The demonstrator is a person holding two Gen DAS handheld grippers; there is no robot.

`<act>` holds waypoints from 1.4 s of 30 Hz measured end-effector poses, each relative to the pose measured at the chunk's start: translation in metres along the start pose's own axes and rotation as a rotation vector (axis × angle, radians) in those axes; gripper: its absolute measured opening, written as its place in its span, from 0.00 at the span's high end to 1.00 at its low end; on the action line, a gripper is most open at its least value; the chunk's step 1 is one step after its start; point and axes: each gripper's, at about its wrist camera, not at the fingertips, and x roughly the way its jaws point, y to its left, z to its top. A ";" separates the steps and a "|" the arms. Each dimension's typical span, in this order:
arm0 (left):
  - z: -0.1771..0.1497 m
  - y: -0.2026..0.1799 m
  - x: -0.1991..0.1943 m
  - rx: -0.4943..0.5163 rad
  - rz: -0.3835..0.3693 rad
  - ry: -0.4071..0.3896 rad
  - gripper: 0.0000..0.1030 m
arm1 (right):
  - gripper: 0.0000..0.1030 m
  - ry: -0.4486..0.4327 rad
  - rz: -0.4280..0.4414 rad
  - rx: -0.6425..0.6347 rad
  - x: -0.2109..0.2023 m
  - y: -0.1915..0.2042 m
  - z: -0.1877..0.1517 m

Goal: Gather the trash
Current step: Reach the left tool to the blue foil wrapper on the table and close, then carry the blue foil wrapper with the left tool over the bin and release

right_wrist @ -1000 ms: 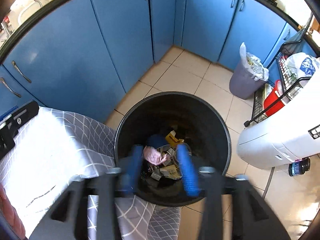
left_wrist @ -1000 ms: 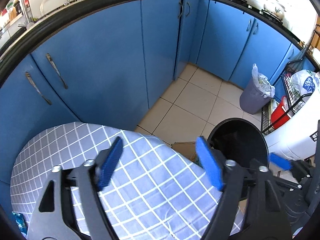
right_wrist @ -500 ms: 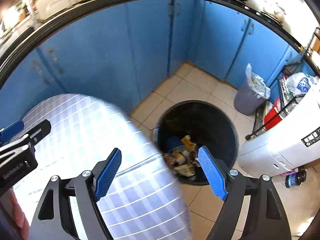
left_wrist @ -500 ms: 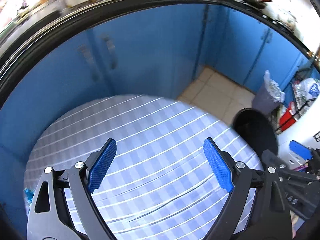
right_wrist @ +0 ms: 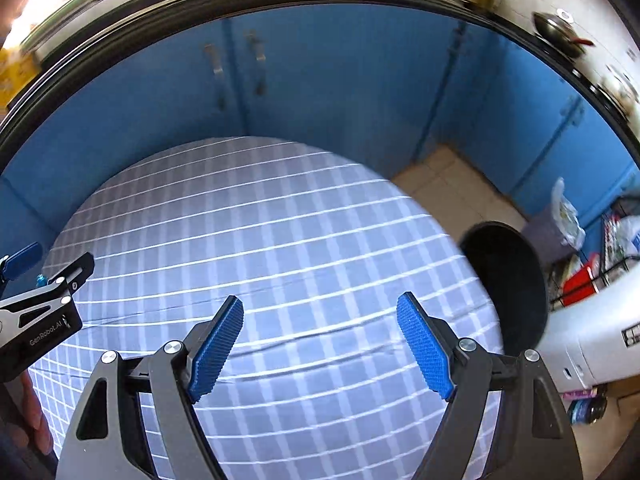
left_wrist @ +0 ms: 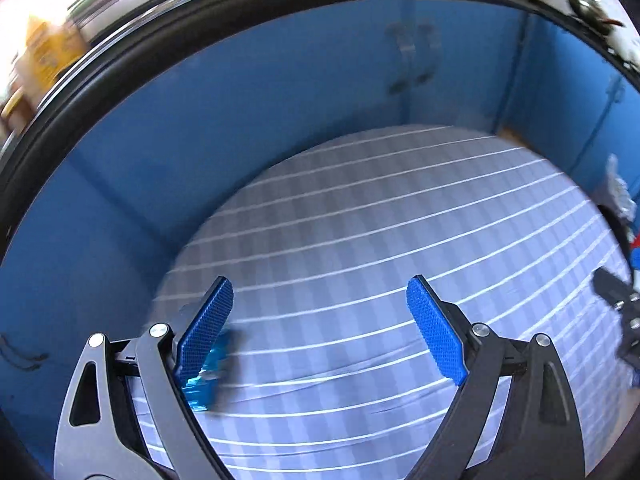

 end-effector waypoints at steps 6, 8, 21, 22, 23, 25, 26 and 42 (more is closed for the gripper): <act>-0.018 0.053 0.023 -0.070 0.033 0.065 0.15 | 0.25 0.009 0.015 -0.033 0.007 0.039 0.000; -0.023 0.062 0.030 -0.077 0.029 0.078 0.15 | 0.25 0.013 0.014 -0.033 0.010 0.047 -0.002; -0.049 0.079 0.050 -0.050 -0.113 0.114 0.44 | 0.25 0.022 -0.002 0.003 0.014 0.056 -0.009; -0.050 0.077 0.045 -0.024 -0.127 0.110 0.71 | 0.25 0.021 -0.002 0.008 0.013 0.055 -0.009; -0.050 0.070 0.042 0.014 -0.136 0.115 0.71 | 0.25 0.019 -0.004 0.015 0.012 0.054 -0.009; -0.049 0.062 0.038 0.030 -0.188 0.131 0.71 | 0.25 0.014 -0.007 0.024 0.009 0.051 -0.009; -0.048 0.058 0.036 0.038 -0.200 0.133 0.72 | 0.25 0.010 -0.010 0.029 0.007 0.049 -0.009; -0.001 -0.085 -0.020 0.189 -0.329 0.041 0.72 | 0.25 -0.031 -0.099 0.144 -0.030 -0.068 -0.022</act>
